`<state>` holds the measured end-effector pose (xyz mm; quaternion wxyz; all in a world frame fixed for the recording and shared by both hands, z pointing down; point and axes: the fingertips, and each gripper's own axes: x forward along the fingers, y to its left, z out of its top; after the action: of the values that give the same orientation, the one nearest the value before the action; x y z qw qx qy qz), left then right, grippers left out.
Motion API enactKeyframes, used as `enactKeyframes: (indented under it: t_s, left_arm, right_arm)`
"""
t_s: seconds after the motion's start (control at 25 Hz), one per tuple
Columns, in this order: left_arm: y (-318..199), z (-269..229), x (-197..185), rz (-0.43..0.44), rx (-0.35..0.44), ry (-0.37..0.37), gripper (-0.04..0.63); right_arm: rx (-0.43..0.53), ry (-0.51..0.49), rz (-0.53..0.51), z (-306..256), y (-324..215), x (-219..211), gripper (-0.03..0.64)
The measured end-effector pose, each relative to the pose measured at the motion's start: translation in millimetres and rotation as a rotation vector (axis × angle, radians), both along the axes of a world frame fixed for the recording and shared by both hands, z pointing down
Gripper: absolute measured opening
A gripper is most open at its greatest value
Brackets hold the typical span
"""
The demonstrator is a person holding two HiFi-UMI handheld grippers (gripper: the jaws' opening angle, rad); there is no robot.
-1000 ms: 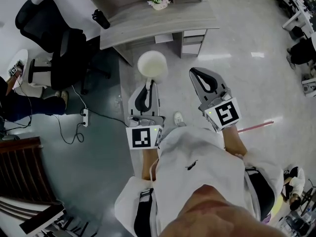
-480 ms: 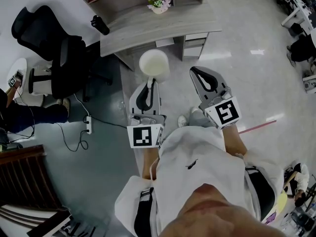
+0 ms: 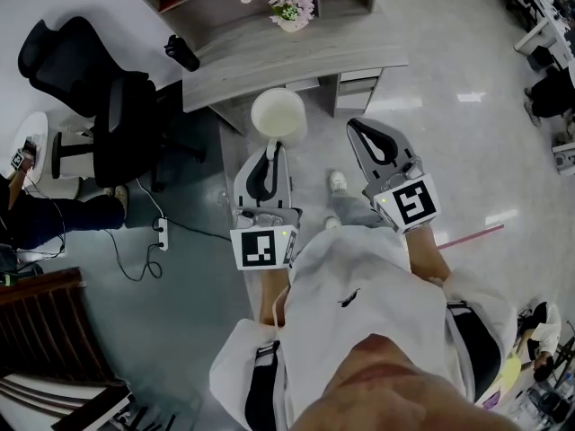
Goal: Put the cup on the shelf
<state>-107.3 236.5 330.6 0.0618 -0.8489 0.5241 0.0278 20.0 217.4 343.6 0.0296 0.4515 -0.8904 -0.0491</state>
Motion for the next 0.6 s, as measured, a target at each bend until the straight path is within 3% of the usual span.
enactKeyframes:
  t_s: [0.6]
  left_arm:
    - [-92.9,3.3,11.1,-0.024,-0.009,0.003,0.049]
  right_arm:
    - [0.001,-0.006,-0.038,3.6,-95.2,6.9,0.032]
